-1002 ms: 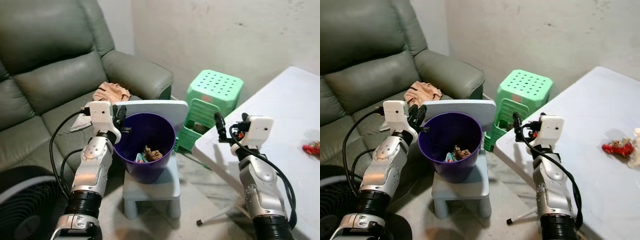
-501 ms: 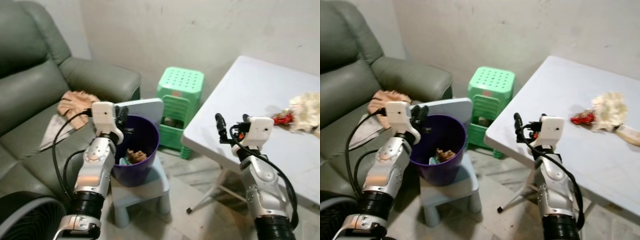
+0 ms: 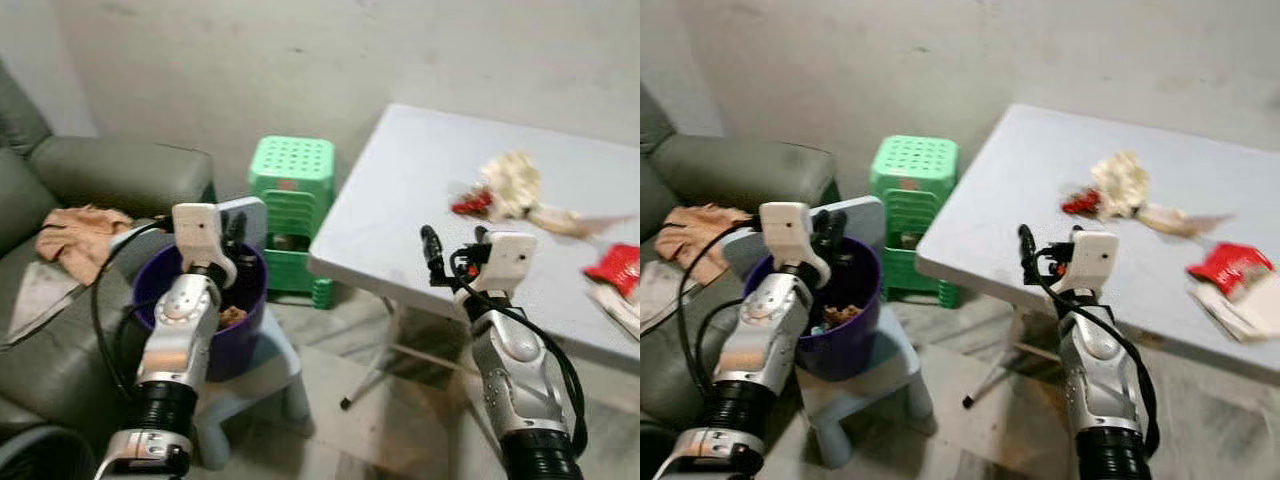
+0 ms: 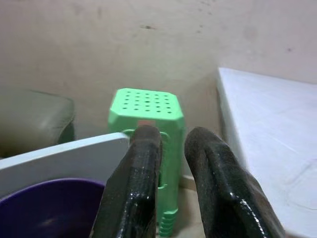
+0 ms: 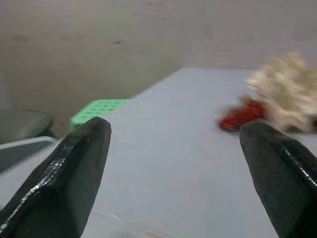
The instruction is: Picking trash to rubbish bin
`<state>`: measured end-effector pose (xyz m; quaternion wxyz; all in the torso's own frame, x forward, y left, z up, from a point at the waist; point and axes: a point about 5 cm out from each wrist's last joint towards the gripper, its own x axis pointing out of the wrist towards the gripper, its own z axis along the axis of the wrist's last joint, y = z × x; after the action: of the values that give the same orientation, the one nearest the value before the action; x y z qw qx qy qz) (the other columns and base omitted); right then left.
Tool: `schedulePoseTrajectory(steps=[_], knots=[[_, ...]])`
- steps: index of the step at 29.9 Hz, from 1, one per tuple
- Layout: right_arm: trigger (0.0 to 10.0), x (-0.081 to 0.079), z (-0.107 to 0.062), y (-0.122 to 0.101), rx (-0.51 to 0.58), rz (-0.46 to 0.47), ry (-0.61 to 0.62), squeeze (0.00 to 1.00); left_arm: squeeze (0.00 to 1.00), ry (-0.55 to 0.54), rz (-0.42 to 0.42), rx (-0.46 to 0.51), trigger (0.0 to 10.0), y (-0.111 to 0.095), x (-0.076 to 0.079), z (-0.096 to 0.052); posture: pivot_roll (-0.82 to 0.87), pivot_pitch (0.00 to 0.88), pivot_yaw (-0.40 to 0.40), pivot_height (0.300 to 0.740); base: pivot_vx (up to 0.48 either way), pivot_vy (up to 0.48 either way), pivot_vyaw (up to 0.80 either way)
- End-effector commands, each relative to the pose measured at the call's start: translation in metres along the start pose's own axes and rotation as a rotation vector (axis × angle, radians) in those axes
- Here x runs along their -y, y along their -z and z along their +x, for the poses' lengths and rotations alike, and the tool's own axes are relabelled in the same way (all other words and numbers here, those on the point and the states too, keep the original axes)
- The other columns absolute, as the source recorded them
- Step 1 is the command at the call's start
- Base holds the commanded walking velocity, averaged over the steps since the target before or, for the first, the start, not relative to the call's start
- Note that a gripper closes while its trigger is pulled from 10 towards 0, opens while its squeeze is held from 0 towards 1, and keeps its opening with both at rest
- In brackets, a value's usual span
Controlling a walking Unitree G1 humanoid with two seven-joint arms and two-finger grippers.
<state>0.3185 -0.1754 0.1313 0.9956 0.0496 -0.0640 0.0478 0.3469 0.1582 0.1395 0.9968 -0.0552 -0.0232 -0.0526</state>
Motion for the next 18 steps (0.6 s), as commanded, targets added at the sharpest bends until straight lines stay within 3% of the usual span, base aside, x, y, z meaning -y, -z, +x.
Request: schedulePoseTrajectory(steps=[1,12,18], knots=[[10.0,0.0064,-0.0007,-0.0051,0.014,-0.004,0.024,0.0,0.0,0.043,-0.008,-0.01,10.0,0.0016,0.0126,0.0014,0.06,0.016,-0.002,0.715,0.0,0.0,-0.68],[10.0,0.0033,-0.0029,-0.0034,0.005,0.046,-0.013,0.0,0.0,0.047,-0.007,-0.014,10.0,0.0032,0.0146,0.0008,0.06,0.01,-0.004,0.715,0.0,0.0,-0.04],[10.0,0.0043,-0.0028,-0.0043,0.015,0.045,-0.012,0.0,0.0,0.051,-0.007,-0.016,10.0,0.0034,0.0147,0.0001,0.06,0.008,-0.001,0.74,0.0,0.0,-0.34]])
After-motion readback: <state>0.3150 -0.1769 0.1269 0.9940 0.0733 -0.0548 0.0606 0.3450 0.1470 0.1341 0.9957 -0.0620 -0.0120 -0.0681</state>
